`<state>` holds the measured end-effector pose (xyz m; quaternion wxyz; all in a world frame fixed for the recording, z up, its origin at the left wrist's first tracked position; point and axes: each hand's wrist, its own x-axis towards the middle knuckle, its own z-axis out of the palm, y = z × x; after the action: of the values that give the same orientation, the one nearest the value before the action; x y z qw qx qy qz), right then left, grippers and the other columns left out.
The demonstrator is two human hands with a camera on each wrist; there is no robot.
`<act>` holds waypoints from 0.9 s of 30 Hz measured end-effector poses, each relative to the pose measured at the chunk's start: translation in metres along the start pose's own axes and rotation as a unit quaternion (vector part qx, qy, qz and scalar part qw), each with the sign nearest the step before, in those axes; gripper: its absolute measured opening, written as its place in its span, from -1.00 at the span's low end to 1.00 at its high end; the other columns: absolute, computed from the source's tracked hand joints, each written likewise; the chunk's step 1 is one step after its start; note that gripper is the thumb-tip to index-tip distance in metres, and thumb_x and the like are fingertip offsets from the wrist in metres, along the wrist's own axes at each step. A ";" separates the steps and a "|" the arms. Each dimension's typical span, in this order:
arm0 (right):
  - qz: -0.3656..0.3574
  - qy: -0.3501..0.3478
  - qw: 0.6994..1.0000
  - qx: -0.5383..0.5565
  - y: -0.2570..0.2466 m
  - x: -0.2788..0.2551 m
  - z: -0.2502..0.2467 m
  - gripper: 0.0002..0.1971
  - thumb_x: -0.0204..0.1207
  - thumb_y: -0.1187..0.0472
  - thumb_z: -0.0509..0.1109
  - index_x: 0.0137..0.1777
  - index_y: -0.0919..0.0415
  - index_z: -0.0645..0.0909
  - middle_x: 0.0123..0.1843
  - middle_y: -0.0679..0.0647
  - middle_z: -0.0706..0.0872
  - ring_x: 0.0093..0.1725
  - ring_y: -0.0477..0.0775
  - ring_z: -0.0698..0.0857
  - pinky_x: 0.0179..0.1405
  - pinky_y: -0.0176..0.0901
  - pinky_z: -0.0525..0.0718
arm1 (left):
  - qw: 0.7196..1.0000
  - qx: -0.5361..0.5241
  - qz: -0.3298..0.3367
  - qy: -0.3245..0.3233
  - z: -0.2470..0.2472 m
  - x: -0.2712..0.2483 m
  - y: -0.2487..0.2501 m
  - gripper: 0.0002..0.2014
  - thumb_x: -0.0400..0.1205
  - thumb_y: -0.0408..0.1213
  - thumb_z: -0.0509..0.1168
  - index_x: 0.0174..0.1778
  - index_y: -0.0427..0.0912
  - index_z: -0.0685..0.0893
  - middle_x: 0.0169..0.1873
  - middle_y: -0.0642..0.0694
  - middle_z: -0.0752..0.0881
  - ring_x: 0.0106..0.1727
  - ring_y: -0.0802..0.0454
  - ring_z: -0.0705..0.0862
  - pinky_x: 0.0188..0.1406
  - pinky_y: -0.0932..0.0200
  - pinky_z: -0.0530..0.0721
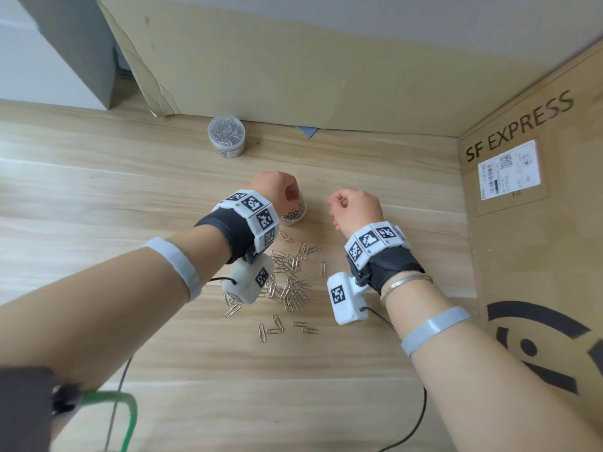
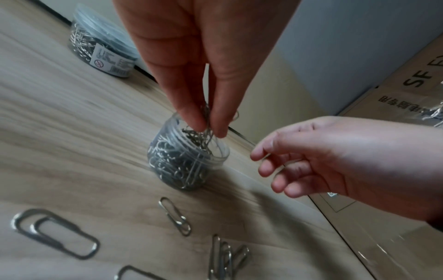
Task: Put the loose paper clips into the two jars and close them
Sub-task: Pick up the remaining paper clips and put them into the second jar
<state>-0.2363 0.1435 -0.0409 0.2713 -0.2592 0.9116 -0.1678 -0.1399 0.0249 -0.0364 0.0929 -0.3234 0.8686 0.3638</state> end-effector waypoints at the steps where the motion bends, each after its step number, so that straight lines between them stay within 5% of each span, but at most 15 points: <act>1: 0.001 -0.005 1.000 -0.006 0.003 -0.002 0.001 -0.78 0.55 0.18 0.22 -0.13 0.09 0.73 -0.19 0.16 0.83 -0.21 0.26 0.80 -0.11 0.15 0.79 | 1.000 -0.002 -0.002 -0.002 0.001 0.000 -0.001 -0.78 0.54 -0.39 0.32 0.10 -0.23 0.71 0.11 -0.16 0.75 0.14 -0.10 0.68 0.01 0.24 0.54; 6: 0.001 -0.066 0.997 -0.032 0.007 -0.011 0.006 -0.74 0.58 0.23 0.20 0.02 0.06 0.73 0.00 0.13 0.82 -0.08 0.19 0.79 0.02 0.07 0.76 | 0.998 -0.040 -0.005 0.038 0.000 -0.006 -0.003 -0.77 0.59 -0.39 0.22 0.07 -0.17 0.75 0.05 -0.15 0.79 0.06 -0.10 0.73 -0.03 0.20 0.59; 10: -0.016 -0.098 0.993 -0.068 0.005 -0.026 0.015 -0.71 0.56 0.30 0.21 0.15 0.09 0.70 0.10 0.08 0.78 0.05 0.10 0.71 0.04 -0.18 0.61 | 0.990 -0.043 -0.049 0.123 0.000 -0.020 -0.012 -0.79 0.63 -0.43 0.07 -0.02 -0.26 0.63 -0.14 -0.19 0.70 -0.19 -0.13 0.61 -0.33 0.19 0.45; 13: -0.019 -0.099 0.993 -0.055 0.004 -0.040 0.029 -0.75 0.56 0.35 0.22 0.09 0.18 0.71 0.05 0.12 0.79 -0.11 0.02 0.64 -0.10 -0.25 0.55 | 0.995 -0.003 -0.089 0.035 0.021 -0.041 -0.031 -0.82 0.62 -0.40 0.10 0.05 -0.19 0.56 -0.01 -0.11 0.58 -0.11 -0.03 0.57 -0.22 0.27 0.53; 16: -0.023 -0.110 0.992 -0.060 -0.001 -0.054 0.042 -0.74 0.57 0.34 0.19 0.07 0.14 0.71 0.06 0.11 0.79 0.03 0.12 0.72 0.01 -0.18 0.61 | 0.995 0.033 -0.078 -0.056 0.046 -0.055 -0.041 -0.66 0.59 -0.41 0.19 0.26 -0.04 0.55 0.24 -0.04 0.46 0.10 -0.06 0.62 0.09 0.18 0.64; 19: -0.040 -0.136 0.987 -0.082 -0.007 -0.067 0.052 -0.71 0.56 0.29 0.21 0.15 0.09 0.69 0.07 0.11 0.80 0.08 0.18 0.73 0.02 -0.15 0.64 | 0.996 0.021 -0.038 -0.078 0.057 -0.066 -0.038 -0.64 0.62 -0.43 0.15 0.27 0.01 0.59 0.30 -0.03 0.47 0.01 -0.03 0.63 -0.01 0.22 0.62; 23: -0.027 -0.145 0.986 -0.073 0.001 -0.073 0.043 -0.84 0.50 0.22 0.29 -0.04 0.06 0.70 -0.13 -0.01 0.75 -0.05 0.08 0.73 -0.02 -0.14 0.67 | 0.995 0.041 -0.051 -0.079 0.046 -0.075 -0.040 -0.78 0.65 -0.33 0.12 0.15 -0.12 0.59 0.14 -0.13 0.60 -0.04 -0.10 0.64 -0.13 0.22 0.53; 25: -0.014 -0.209 0.975 -0.076 0.009 -0.078 0.036 -0.88 0.52 0.13 0.32 -0.16 0.05 0.69 -0.22 -0.02 0.74 -0.22 0.02 0.71 -0.09 -0.11 0.72 | 0.990 0.101 -0.058 -0.076 0.034 -0.081 -0.045 -0.78 0.68 -0.16 0.09 -0.08 -0.16 0.59 -0.11 -0.12 0.65 -0.28 0.01 0.57 -0.35 0.28 0.49; 27: 0.007 -0.288 0.954 -0.086 0.018 -0.084 0.034 -0.78 0.56 0.04 0.32 -0.26 0.08 0.68 -0.35 -0.03 0.73 -0.41 -0.06 0.68 -0.34 -0.27 0.69 | 0.974 0.162 -0.064 -0.142 0.028 -0.088 -0.048 -0.68 0.69 -0.08 0.05 -0.25 -0.17 0.57 -0.37 -0.03 0.60 -0.40 0.07 0.53 -0.45 0.30 0.47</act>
<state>-0.1629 0.1998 -0.0415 0.5005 -0.3125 0.8073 -0.0053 -0.0435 0.0621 -0.0492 0.2893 -0.3039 0.8715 0.2538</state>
